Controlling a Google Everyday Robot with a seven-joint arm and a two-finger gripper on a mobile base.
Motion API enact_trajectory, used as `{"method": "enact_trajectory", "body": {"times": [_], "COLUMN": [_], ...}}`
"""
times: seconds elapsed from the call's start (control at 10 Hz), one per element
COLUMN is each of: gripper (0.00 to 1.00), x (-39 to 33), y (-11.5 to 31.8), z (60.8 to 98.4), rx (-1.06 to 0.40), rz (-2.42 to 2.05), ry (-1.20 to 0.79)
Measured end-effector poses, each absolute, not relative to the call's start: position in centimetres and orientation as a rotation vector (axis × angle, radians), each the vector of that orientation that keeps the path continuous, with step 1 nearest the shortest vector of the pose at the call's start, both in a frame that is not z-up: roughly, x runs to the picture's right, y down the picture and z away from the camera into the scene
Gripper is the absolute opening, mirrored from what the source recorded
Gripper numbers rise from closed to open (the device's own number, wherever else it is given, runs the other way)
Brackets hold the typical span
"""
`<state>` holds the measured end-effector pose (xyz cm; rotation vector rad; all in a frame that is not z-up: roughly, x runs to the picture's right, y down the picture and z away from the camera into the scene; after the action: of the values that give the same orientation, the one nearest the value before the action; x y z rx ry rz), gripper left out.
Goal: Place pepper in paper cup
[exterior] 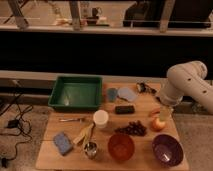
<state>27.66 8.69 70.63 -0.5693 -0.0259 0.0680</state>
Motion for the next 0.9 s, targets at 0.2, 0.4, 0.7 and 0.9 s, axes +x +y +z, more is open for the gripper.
{"method": "enact_trajectory", "body": {"times": [0.2, 0.4, 0.7, 0.9], "gripper": [0.80, 0.80, 0.80, 0.80], "x": [27.2, 27.1, 27.1, 27.4], "y": [8.5, 8.0, 6.4, 6.4], "z": [71.6, 72.7, 76.1, 78.2], "rx": [-0.558, -0.540, -0.526, -0.543], "rz": [0.053, 0.047, 0.066, 0.093], "ry": [-0.034, -0.037, -0.044, -0.042]}}
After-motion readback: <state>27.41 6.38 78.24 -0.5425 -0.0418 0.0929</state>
